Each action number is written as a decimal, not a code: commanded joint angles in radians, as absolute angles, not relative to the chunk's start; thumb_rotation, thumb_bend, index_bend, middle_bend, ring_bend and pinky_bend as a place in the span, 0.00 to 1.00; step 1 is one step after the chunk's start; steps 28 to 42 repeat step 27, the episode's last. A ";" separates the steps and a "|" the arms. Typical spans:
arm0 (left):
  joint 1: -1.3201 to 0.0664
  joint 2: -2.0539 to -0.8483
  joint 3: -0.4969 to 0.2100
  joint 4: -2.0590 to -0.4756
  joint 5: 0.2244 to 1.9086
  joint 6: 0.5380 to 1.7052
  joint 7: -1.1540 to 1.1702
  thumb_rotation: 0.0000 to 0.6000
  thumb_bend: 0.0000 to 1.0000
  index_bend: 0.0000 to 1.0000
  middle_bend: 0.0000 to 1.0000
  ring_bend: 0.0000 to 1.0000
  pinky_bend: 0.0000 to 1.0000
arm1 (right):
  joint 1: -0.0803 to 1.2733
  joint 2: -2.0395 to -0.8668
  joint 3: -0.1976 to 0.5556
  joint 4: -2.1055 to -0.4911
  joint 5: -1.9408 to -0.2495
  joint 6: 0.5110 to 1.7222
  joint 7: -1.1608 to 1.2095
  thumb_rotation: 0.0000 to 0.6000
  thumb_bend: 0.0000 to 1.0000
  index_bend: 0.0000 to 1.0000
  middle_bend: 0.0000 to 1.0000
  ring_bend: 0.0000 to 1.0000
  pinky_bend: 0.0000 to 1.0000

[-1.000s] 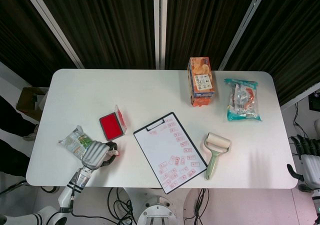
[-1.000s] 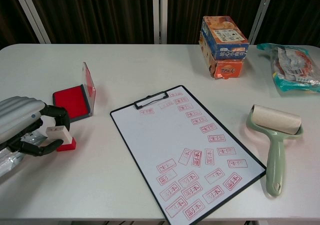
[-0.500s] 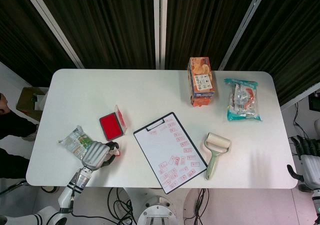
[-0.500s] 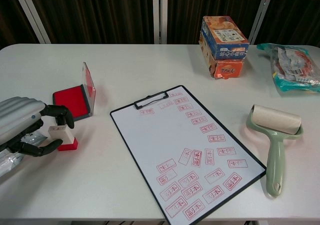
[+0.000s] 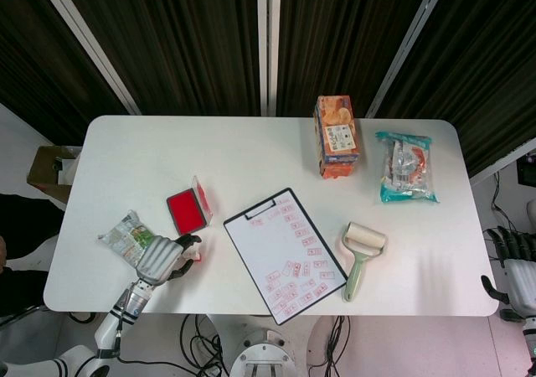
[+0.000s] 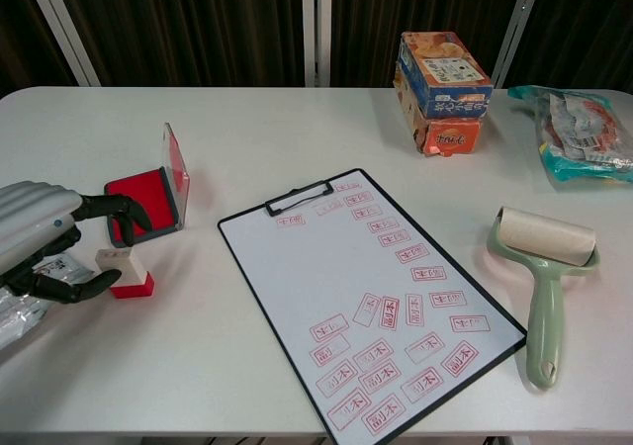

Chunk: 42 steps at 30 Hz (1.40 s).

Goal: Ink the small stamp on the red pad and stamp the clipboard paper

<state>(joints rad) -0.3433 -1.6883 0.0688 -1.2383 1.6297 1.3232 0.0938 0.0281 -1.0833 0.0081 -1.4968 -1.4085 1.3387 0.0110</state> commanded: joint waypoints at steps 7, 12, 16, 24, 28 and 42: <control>-0.288 -1.417 0.095 -1.528 1.711 1.490 0.103 1.00 0.22 0.25 0.36 0.99 1.00 | 0.024 -1.077 0.013 -1.495 -1.410 1.351 0.033 1.00 0.26 0.00 0.00 0.00 0.00; -0.219 -1.283 0.041 -1.529 1.727 1.684 0.083 1.00 0.19 0.25 0.27 0.63 0.81 | 0.018 -1.085 0.012 -1.482 -1.429 1.373 0.058 1.00 0.26 0.00 0.00 0.00 0.00; -0.185 -1.194 0.039 -1.490 1.634 1.647 0.083 1.00 0.19 0.20 0.13 0.17 0.25 | 0.006 -1.114 0.011 -1.430 -1.492 1.445 0.106 1.00 0.26 0.00 0.00 0.00 0.00; -0.147 -1.154 0.060 -1.429 1.557 1.559 -0.011 0.64 0.18 0.12 0.07 0.11 0.20 | 0.005 -1.155 0.014 -1.354 -1.561 1.522 0.137 1.00 0.25 0.00 0.00 0.00 0.00; -0.142 -1.155 0.057 -1.421 1.555 1.553 -0.033 0.63 0.18 0.12 0.07 0.10 0.20 | 0.007 -1.170 0.018 -1.342 -1.587 1.553 0.139 1.00 0.25 0.00 0.00 0.00 0.00; -0.142 -1.155 0.057 -1.421 1.555 1.553 -0.033 0.63 0.18 0.12 0.07 0.10 0.20 | 0.007 -1.170 0.018 -1.342 -1.587 1.553 0.139 1.00 0.25 0.00 0.00 0.00 0.00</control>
